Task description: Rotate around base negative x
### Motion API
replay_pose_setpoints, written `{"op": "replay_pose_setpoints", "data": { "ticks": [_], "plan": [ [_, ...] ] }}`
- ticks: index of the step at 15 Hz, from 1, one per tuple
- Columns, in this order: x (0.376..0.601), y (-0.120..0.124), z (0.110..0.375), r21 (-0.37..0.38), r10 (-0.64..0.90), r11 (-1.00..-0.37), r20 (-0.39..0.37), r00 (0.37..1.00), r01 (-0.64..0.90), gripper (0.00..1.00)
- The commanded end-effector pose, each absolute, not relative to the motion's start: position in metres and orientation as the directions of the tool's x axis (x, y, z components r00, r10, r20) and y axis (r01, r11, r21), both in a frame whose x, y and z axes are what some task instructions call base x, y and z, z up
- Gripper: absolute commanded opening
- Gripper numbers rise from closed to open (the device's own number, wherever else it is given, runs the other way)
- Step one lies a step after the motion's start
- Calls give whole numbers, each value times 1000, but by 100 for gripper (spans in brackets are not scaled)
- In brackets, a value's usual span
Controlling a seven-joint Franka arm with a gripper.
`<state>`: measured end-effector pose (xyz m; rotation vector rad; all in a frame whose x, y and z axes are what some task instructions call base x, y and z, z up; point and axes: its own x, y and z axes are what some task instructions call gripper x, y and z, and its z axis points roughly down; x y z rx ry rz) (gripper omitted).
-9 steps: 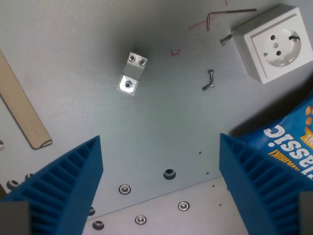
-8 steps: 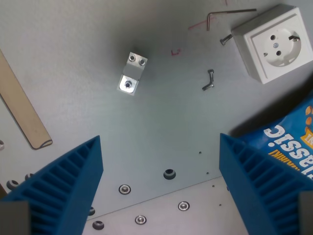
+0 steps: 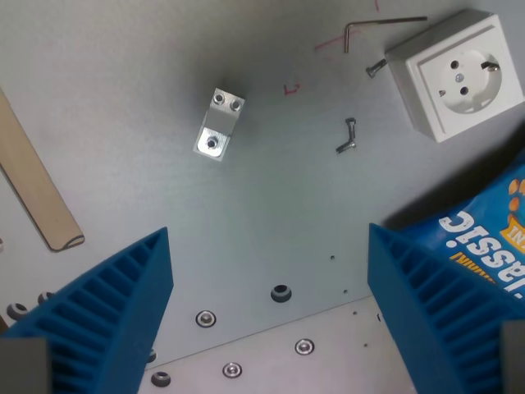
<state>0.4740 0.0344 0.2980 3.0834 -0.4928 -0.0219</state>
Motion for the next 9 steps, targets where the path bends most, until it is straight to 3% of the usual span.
{"op": "replay_pose_setpoints", "data": {
  "ticks": [1,9],
  "plan": [
    [474,36,300,139,-316,-938,32,948,-317,100],
    [474,36,300,238,-311,-918,64,948,-317,100]
  ]
}}
